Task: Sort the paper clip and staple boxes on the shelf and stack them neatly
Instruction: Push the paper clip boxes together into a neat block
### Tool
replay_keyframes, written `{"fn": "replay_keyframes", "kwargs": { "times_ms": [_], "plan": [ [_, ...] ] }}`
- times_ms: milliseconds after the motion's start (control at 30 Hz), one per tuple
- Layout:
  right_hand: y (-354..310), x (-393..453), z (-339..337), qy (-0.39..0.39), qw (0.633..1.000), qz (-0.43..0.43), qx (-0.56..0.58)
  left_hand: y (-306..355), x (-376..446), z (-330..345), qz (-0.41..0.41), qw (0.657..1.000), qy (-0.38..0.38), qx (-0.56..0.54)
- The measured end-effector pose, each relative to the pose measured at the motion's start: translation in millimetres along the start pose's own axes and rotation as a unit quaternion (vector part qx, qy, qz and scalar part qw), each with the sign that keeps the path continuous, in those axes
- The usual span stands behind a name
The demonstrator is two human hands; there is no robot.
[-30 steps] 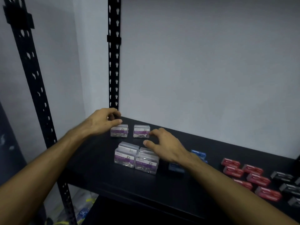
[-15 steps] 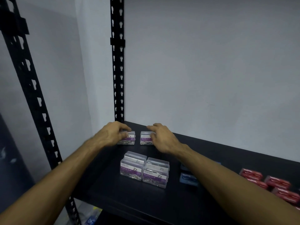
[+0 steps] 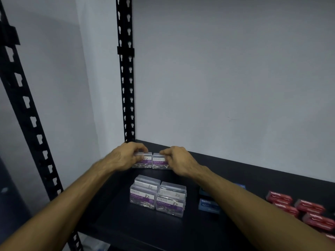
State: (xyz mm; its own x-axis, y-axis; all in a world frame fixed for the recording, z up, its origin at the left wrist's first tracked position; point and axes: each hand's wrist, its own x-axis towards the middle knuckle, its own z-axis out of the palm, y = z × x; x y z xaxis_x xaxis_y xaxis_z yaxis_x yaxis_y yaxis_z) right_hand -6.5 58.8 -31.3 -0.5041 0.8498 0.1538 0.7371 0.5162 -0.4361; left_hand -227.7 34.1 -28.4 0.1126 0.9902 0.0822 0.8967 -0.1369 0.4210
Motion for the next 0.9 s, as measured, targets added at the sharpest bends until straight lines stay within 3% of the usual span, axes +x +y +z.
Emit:
{"fn": "replay_keyframes", "kwargs": {
  "times_ms": [900],
  "plan": [
    [-11.3, -76.8, -22.4, -0.014, 0.999, 0.031, -0.004, 23.6, -34.3, -6.6, 0.088, 0.984, -0.13, -0.086]
  ]
}}
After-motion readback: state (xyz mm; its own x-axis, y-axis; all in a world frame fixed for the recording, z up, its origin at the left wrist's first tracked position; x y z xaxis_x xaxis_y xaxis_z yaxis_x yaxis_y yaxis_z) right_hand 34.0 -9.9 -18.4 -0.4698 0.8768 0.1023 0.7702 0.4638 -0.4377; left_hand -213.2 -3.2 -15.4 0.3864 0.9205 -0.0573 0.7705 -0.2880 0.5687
